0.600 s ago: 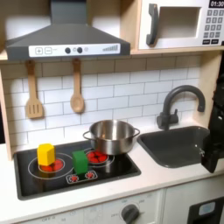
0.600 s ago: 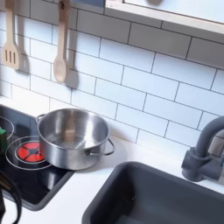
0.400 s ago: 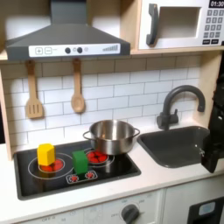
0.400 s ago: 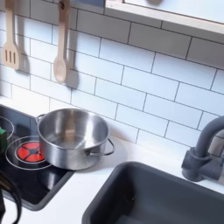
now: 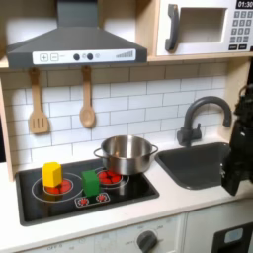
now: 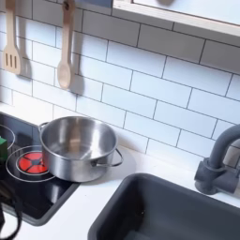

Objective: Push button

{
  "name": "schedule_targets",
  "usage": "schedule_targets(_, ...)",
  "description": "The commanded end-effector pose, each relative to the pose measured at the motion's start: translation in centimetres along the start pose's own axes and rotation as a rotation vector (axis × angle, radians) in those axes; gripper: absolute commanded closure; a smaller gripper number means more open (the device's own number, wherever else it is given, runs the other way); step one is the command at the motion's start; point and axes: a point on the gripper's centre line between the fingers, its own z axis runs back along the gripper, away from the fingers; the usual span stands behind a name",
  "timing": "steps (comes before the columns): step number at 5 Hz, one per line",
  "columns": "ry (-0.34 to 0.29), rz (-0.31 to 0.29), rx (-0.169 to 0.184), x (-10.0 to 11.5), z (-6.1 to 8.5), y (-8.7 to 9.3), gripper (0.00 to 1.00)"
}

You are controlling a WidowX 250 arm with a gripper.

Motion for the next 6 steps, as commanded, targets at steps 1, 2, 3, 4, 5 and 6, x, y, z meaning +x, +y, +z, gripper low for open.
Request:
schedule_targets(1,-0.022,0.036,0.034,2.1,-0.9,2.0,0.00)
schedule_targets(2,-0.072,0.061,0.038,3.3,-0.9,2.8,1.00)
schedule_targets(3,-0.125,0.100,0.066,4.8,-1.3,4.0,1.00)
schedule_targets(4,-0.140,0.124,0.071,6.4,-2.0,5.1,1.00)
schedule_targets(5,-0.186,0.163,0.080,8.4,-2.0,6.4,1.00)
schedule_targets(6,-0.253,0.165,0.100,10.6,-1.6,7.5,1.00)
